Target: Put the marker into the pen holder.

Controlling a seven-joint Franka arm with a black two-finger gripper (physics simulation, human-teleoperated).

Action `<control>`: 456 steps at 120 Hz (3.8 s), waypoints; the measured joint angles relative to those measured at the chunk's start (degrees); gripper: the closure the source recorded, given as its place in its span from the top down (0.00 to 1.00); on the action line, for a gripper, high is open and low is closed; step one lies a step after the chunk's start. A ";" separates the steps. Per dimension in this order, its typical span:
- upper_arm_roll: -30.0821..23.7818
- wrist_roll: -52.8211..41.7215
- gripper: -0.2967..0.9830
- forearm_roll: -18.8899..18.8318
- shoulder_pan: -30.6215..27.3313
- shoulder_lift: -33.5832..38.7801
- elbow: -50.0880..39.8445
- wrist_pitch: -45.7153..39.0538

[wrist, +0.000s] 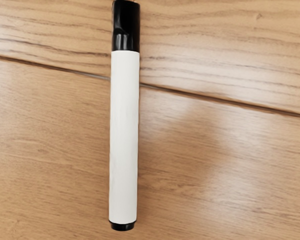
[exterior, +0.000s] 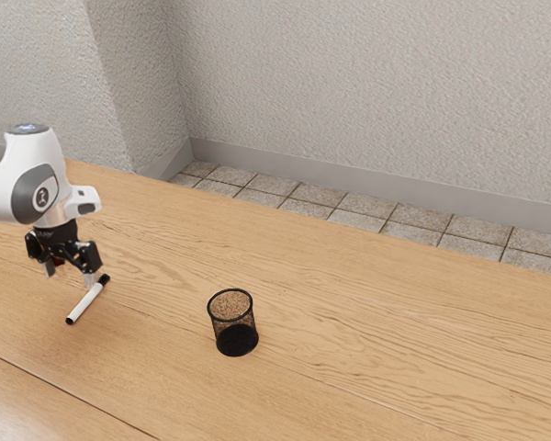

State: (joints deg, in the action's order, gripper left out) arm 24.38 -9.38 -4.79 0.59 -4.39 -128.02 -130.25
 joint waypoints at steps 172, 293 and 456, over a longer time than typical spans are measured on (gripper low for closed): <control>-0.45 -15.06 0.49 12.93 -1.99 -22.85 16.72 -0.35; -0.74 -16.45 0.23 13.25 -1.91 -22.62 16.45 -0.80; -37.69 -15.87 0.20 17.21 -1.98 5.18 -0.50 -20.81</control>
State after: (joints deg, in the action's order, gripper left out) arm -13.31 -25.25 12.43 -1.38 0.79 -128.52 -151.06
